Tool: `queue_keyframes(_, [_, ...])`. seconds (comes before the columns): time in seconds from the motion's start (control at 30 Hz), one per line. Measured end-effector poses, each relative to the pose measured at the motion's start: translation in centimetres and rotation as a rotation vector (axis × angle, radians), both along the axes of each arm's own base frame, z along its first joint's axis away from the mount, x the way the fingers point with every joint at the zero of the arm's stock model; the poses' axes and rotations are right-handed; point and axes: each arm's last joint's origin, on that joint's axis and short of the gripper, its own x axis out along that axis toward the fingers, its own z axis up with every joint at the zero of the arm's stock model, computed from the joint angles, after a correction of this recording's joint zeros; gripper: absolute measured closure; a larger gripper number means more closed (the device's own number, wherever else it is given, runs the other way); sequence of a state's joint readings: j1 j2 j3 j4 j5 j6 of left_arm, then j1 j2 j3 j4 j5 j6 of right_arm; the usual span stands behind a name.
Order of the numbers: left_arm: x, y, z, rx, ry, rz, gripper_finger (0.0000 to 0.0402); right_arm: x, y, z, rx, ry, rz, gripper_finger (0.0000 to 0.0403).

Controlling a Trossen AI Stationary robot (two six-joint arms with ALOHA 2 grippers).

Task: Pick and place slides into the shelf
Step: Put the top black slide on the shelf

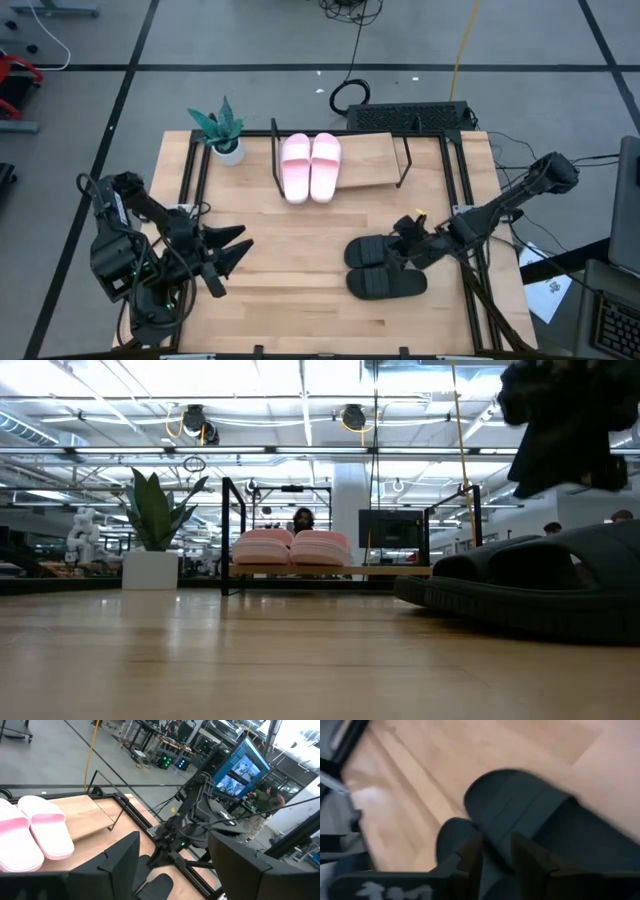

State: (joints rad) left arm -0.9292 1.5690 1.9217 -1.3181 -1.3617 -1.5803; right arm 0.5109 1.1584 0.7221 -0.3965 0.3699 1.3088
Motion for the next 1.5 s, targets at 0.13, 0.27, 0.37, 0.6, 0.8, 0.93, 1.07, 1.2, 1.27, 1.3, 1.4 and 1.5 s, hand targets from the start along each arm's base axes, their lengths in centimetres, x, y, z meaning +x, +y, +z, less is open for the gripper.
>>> queue_keyframes(0.13, [0.2, 0.0, -0.1, -0.002, 0.001, 0.006, 0.0165, 0.3, -0.9, -2.2, 0.085, -0.064, 0.02, 0.029])
queue_keyframes(0.27, [0.3, 0.2, -0.1, -0.012, 0.003, 0.009, 0.0165, 0.2, -2.0, -3.5, 0.154, -0.074, 0.05, 0.0263])
queue_keyframes(0.37, [0.4, 0.2, -0.1, -0.015, 0.003, 0.01, 0.0165, -0.1, -2.6, -3.7, 0.191, -0.065, 0.074, 0.0246])
queue_keyframes(0.6, [0.3, 0.2, -0.1, -0.021, 0.009, 0.004, 0.0165, -0.9, -3.2, -1.1, 0.177, -0.22, 0.118, 0.0244])
queue_keyframes(0.8, [0.3, 0.2, -0.1, -0.021, 0.014, 0.0, 0.0165, -3.0, -3.9, -0.9, 0.17, -0.126, 0.09, 0.0264])
queue_keyframes(0.93, [0.4, 0.3, -0.1, -0.016, 0.018, 0.004, 0.0165, -3.0, -3.9, -1.3, 0.165, -0.094, 0.084, 0.0268])
queue_keyframes(1.07, [0.6, 0.4, -0.1, -0.017, 0.018, 0.012, 0.0165, -2.4, -3.9, -2.0, 0.139, -0.055, 0.082, 0.0267])
queue_keyframes(1.2, [0.8, 0.6, -0.1, -0.022, 0.026, 0.015, 0.0165, -1.7, -3.9, -2.6, 0.126, -0.05, 0.08, 0.0266])
queue_keyframes(1.27, [0.9, 0.7, -0.2, -0.029, 0.034, 0.014, 0.0165, -1.2, -4.0, -2.8, 0.118, -0.052, 0.082, 0.0266])
queue_keyframes(1.3, [1.0, 0.7, -0.2, -0.032, 0.036, 0.015, 0.0165, -1.0, -4.0, -3.0, 0.114, -0.051, 0.082, 0.0266])
queue_keyframes(1.4, [1.0, 0.8, -0.2, -0.034, 0.037, 0.015, 0.0165, -0.5, -4.2, -3.5, 0.118, -0.03, 0.089, 0.0266])
queue_keyframes(1.5, [1.0, 0.7, -0.2, -0.035, 0.037, 0.014, 0.0165, -0.2, -4.3, -4.1, 0.124, -0.003, 0.092, 0.0266])
